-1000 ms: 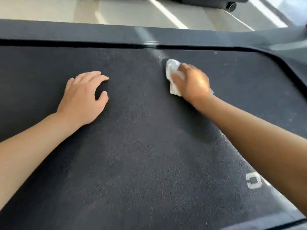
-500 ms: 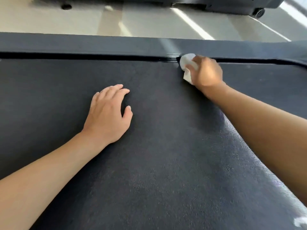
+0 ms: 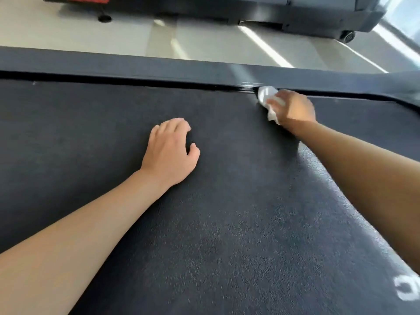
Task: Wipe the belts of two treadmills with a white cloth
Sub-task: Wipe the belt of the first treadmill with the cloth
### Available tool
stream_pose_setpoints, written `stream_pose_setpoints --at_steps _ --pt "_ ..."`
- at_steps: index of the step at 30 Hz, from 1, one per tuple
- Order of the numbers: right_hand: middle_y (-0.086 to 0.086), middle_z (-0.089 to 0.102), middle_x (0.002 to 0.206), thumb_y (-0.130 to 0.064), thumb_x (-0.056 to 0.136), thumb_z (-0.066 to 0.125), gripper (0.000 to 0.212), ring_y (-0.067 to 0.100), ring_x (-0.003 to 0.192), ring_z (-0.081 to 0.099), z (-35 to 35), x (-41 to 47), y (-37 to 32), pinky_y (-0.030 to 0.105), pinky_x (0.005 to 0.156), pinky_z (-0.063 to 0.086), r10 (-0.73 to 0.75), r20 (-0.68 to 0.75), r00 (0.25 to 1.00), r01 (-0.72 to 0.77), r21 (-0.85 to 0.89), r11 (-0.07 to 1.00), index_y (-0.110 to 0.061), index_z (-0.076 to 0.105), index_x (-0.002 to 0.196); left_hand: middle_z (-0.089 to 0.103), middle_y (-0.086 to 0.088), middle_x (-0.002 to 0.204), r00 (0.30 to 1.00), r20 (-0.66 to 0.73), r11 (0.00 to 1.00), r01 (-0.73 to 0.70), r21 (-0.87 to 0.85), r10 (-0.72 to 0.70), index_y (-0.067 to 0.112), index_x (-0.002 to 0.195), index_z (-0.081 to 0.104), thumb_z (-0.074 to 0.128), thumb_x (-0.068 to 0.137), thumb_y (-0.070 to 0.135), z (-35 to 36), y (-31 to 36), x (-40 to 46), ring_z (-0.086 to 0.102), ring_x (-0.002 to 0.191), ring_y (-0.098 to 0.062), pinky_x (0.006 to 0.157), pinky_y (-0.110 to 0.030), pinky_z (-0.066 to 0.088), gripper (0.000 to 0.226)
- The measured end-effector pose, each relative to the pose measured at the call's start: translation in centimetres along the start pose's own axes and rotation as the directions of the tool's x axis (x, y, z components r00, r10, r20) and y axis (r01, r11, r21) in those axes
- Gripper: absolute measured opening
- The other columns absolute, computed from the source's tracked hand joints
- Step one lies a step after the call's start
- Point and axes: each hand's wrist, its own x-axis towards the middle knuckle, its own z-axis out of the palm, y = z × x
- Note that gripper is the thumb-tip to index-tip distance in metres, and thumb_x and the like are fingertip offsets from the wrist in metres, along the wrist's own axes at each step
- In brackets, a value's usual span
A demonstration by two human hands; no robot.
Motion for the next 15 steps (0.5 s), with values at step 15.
stream_pose_setpoints --at_steps 15 --pt "-0.01 0.059 0.09 -0.046 0.096 0.06 0.027 0.018 0.076 0.06 0.5 -14.8 -1.2 0.034 0.062 0.048 -0.606 -0.021 0.795 0.571 0.359 0.738 -0.023 0.069 0.108 0.053 -0.003 0.154 0.977 0.139 0.986 -0.165 0.011 0.162 0.018 0.14 0.062 0.046 0.095 0.025 2.1 5.3 0.2 0.044 0.146 -0.026 0.119 -0.058 0.031 0.048"
